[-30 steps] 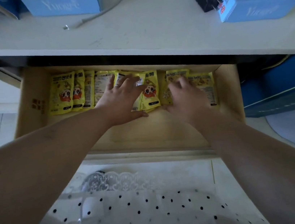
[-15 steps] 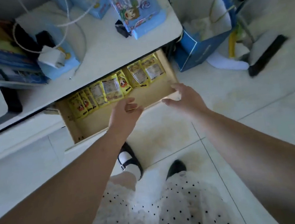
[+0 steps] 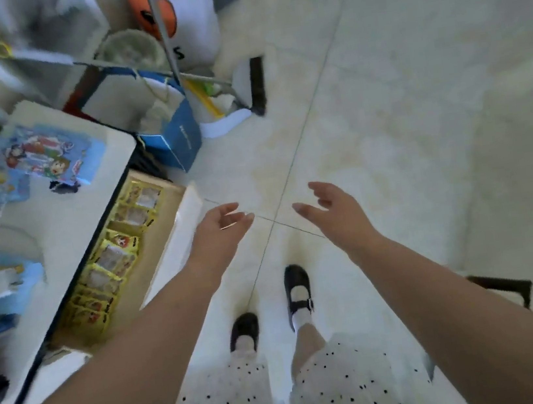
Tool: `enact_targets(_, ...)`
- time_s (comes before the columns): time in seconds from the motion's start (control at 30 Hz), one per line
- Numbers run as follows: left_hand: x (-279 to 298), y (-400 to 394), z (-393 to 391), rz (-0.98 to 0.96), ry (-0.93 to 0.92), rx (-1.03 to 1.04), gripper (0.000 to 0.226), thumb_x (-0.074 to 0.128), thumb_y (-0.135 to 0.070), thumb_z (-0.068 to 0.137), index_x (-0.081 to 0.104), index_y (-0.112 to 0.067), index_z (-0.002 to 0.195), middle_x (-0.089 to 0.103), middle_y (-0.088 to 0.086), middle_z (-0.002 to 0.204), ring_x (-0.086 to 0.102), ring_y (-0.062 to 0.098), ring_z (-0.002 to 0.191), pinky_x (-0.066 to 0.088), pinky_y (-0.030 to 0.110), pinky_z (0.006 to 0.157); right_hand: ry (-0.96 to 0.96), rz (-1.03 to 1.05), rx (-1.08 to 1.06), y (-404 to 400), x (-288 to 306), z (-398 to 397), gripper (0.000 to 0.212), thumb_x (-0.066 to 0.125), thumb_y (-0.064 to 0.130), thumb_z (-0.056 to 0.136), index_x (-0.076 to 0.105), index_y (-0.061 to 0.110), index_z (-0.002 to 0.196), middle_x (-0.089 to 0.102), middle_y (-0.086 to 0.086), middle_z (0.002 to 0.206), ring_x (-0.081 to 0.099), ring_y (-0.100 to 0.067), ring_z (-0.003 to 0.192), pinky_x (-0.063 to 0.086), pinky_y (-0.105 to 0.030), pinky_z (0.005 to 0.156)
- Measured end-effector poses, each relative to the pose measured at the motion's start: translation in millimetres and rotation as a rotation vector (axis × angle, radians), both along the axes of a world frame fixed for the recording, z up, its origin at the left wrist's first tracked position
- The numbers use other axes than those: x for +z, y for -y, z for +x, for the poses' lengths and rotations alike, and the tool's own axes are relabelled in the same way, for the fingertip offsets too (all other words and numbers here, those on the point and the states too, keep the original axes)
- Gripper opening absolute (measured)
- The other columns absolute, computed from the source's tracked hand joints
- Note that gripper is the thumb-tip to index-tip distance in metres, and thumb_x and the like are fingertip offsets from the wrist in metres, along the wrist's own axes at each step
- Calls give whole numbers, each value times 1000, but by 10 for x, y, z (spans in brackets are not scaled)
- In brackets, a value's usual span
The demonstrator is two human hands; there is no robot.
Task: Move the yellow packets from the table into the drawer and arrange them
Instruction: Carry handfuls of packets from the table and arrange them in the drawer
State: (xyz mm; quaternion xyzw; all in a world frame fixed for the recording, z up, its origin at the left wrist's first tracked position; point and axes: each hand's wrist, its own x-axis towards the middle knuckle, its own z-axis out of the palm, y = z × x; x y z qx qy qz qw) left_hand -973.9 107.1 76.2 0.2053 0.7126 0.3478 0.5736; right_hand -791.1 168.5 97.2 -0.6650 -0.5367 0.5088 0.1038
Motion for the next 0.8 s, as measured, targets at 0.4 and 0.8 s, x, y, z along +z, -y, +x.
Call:
enact_targets(0.4, 646, 651, 2040, 55, -51, -749, 34, 68, -26, 86, 57, -24, 118, 65, -4, 115, 60, 7, 101, 48, 31, 91, -55, 0, -754, 2082, 569, 2101, 59, 67, 39, 85, 46, 22, 138, 48, 0, 141, 44, -12, 130, 39, -31, 103)
enact_targets(0.8, 588, 2440, 4702, 20, -85, -1340, 44, 66, -30, 87, 53, -22, 128, 61, -4, 117, 57, 15, 112, 46, 38, 101, -79, -35, -1372, 4807, 470, 4111, 55, 72, 37, 82, 53, 21, 131, 54, -1, 131, 48, -14, 127, 45, -39, 103)
